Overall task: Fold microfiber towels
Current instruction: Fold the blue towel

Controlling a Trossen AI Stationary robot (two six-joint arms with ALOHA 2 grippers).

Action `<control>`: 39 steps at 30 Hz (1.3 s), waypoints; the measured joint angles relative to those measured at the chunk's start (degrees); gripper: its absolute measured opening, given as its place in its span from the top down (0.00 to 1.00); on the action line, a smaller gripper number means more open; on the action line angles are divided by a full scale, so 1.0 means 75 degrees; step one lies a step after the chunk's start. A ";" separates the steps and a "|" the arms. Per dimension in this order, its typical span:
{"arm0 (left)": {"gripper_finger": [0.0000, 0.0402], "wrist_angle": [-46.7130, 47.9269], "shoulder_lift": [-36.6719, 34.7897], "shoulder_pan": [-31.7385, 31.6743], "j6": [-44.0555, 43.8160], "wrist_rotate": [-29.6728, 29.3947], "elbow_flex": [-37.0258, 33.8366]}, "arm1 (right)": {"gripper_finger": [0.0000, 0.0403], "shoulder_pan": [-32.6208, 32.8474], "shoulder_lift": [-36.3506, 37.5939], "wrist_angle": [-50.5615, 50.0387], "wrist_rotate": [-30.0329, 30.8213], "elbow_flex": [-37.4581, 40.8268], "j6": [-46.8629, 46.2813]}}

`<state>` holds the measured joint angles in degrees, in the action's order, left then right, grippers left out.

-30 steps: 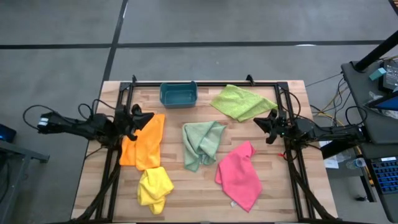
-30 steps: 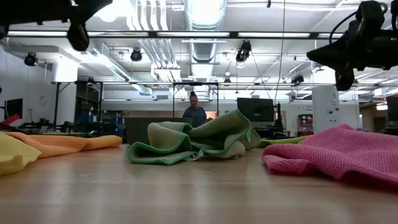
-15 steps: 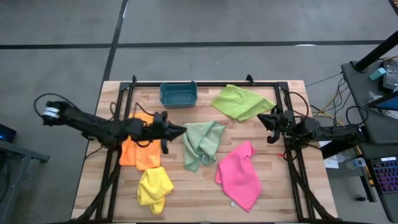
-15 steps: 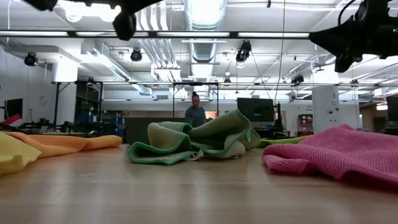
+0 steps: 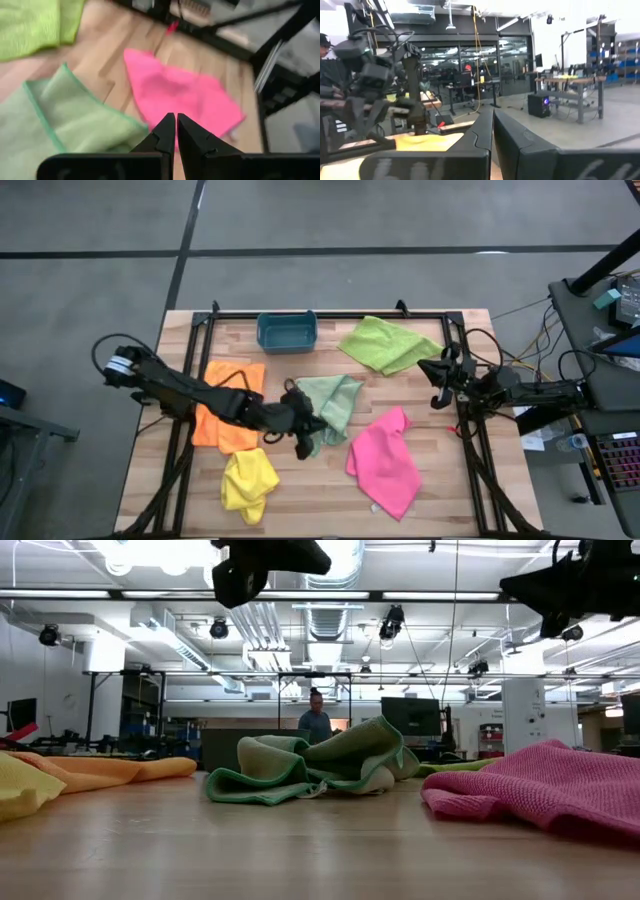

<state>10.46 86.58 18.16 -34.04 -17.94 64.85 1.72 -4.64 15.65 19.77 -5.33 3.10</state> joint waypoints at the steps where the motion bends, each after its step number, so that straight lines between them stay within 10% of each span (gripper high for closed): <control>1: 0.99 0.0341 0.0175 0.0050 0.0012 -0.0005 0.0188 | 0.98 0.0000 0.0000 0.0004 0.0002 -0.0079 0.0103; 14: 0.97 0.3294 0.1784 0.0287 -0.0219 0.0209 0.0963 | 0.98 0.0000 -0.0003 -0.0097 -0.0010 -0.0761 0.0706; 29: 0.54 0.3605 0.2673 0.0281 -0.0619 0.0645 0.0905 | 0.98 0.0000 -0.0041 -0.0533 -0.0027 -0.0751 0.0789; 39: 0.51 0.3740 0.2711 0.0288 -0.0626 0.0167 0.0842 | 0.98 0.0000 -0.0061 -0.1045 -0.0024 -0.0748 0.0476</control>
<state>38.51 106.91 20.32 -38.73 -16.69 71.16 1.72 -5.10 7.81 19.59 -10.94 6.67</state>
